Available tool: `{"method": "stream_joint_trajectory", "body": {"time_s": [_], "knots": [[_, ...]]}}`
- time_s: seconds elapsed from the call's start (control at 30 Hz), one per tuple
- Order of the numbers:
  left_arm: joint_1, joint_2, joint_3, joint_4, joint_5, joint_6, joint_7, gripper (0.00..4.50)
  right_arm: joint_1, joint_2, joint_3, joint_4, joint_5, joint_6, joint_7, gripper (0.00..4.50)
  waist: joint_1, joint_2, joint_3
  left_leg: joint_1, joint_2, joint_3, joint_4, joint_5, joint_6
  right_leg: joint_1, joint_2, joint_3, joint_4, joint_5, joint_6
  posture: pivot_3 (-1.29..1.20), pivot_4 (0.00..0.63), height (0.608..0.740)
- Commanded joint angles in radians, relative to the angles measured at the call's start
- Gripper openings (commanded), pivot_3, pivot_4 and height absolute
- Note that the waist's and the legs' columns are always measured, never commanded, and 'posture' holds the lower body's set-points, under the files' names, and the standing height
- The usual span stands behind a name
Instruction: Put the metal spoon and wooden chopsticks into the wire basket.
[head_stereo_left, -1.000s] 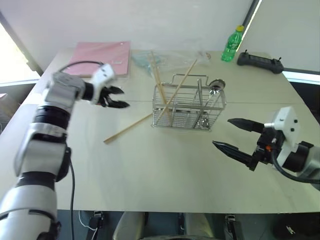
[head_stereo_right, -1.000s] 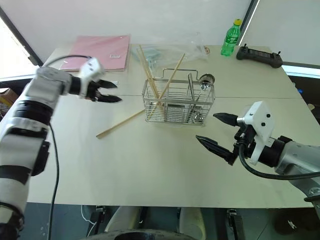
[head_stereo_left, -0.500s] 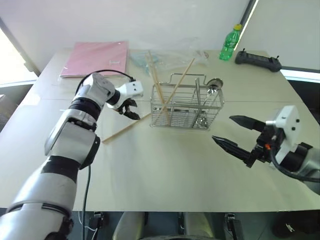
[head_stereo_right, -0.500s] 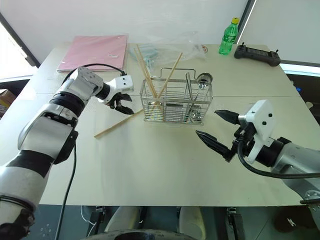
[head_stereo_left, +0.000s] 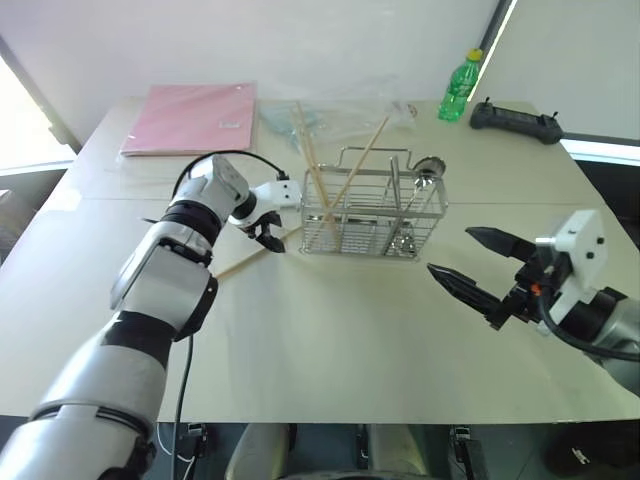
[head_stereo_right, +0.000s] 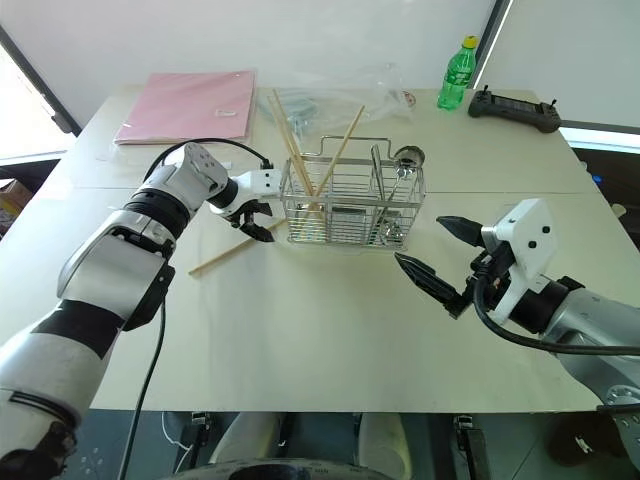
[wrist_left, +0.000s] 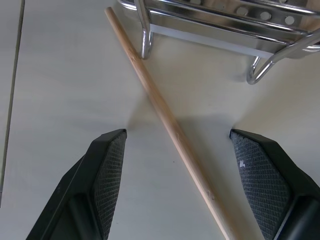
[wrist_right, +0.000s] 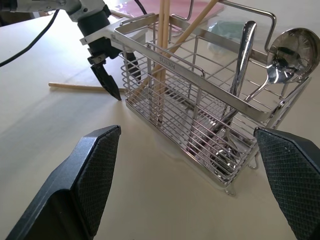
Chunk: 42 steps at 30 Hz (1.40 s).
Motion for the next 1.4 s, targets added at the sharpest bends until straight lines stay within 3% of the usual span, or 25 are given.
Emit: {"method": "stream_joint_trajectory", "body": {"time_s": [0.03,0.2,0.6,0.93,1.1,1.23,1.33,1.4], "knots": [[0.002,-0.001,-0.007,0.007,0.024,0.002,0.028,2.57,-0.012,-0.003,-0.047,-0.023,0.028,-0.011,-0.010,4.40,0.000,0.000,0.000,0.002,0.000,0.000,0.000,0.000,0.000,0.002,0.000,0.000,0.000,0.000,0.000,0.00,0.150,0.722],[0.004,0.002,0.002,0.015,0.025,0.013,0.047,0.05,-0.008,-0.007,-0.057,-0.023,0.042,-0.011,-0.014,4.40,-0.001,0.000,0.000,0.007,0.001,0.000,0.000,0.000,0.000,0.006,0.000,0.000,0.000,-0.002,0.003,0.00,0.150,0.722],[0.020,0.032,0.035,0.023,0.020,0.042,0.095,0.01,-0.038,-0.023,-0.047,-0.004,0.056,-0.007,-0.015,4.40,-0.003,0.001,0.000,0.007,0.001,0.000,0.000,0.000,0.000,0.006,0.000,0.000,0.000,-0.001,0.002,0.00,0.150,0.722],[0.032,0.096,0.139,0.049,-0.033,0.118,0.312,0.01,-0.061,-0.043,-0.039,0.017,0.055,0.000,-0.001,4.40,-0.008,0.001,0.000,0.007,0.001,0.000,-0.001,0.000,0.000,0.005,0.000,0.000,0.000,-0.001,0.002,0.00,0.150,0.722],[0.004,0.143,0.319,0.053,-0.161,0.169,0.546,0.01,-0.070,-0.052,-0.035,0.027,0.051,0.000,0.011,4.40,-0.009,0.000,0.000,0.006,0.001,0.000,-0.002,0.000,0.000,0.004,0.000,0.000,0.000,-0.001,0.002,0.00,0.150,0.722],[-0.072,0.198,0.546,0.035,-0.335,0.161,0.738,0.01,-0.077,-0.057,-0.032,0.033,0.050,0.002,0.022,4.40,-0.004,-0.001,0.001,0.006,0.001,0.000,-0.002,0.000,0.000,0.004,0.000,0.000,0.000,0.000,0.001,0.00,0.150,0.722],[-0.138,0.220,0.694,0.011,-0.464,0.143,0.770,0.01,-0.076,-0.058,-0.035,0.040,0.046,0.003,0.034,4.40,0.001,-0.002,0.001,0.006,0.001,0.000,-0.002,0.000,0.000,0.004,0.000,0.000,0.000,0.000,0.000,0.00,0.150,0.722],[-0.203,0.224,0.792,-0.058,-0.583,0.143,0.686,0.01,-0.086,-0.059,-0.027,0.045,0.047,0.007,0.033,4.40,0.001,-0.002,0.001,0.006,0.000,0.000,-0.002,0.000,0.000,0.004,-0.001,0.000,0.000,0.000,0.000,0.00,0.150,0.722]]}}
